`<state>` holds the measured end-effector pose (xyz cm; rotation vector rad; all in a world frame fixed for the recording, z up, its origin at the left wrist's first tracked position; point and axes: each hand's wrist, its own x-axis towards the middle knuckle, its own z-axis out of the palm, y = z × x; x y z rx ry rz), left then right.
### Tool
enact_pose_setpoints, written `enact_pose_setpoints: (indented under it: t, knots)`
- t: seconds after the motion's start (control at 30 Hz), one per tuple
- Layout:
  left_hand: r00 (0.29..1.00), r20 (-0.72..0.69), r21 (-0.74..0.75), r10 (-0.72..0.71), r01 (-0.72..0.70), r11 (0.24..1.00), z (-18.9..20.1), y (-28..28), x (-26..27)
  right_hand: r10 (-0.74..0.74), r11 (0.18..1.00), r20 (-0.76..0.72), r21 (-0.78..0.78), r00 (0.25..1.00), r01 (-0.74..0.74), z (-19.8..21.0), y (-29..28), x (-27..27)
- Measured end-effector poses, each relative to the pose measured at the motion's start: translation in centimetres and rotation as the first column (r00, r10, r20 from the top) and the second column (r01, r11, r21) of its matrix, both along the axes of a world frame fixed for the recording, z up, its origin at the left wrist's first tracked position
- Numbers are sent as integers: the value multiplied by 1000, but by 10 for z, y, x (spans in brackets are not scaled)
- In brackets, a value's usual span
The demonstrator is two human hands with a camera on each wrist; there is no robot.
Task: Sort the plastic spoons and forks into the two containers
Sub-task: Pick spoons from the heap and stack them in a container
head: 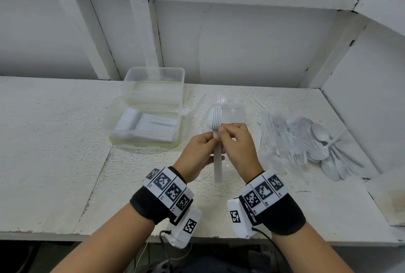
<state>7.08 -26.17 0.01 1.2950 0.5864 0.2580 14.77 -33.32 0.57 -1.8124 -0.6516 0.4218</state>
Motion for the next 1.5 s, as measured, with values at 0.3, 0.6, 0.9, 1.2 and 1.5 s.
enact_pose_setpoints:
  t: [0.3,0.6,0.9,1.2,1.5]
  knots:
    - [994,24,-70,110,-108,992,5,17,-2,108,993,53,-54,993,-105,15,-6,4]
    - [908,63,-392,415,-360,847,9,24,4,392,900,482,-377,784,-219,5,12,-6]
    - [971,-203,239,129,-78,968,28,65,-28,420,894,506,-375,753,-247,22,37,14]
    - [765,-563,803,313,416,427,27,192,-61,611,763,509,-583,606,-280,27,116,35]
    - [632,-710,697,309,573,431,-2,234,-55,750,629,525,-754,402,-190,1,192,23]
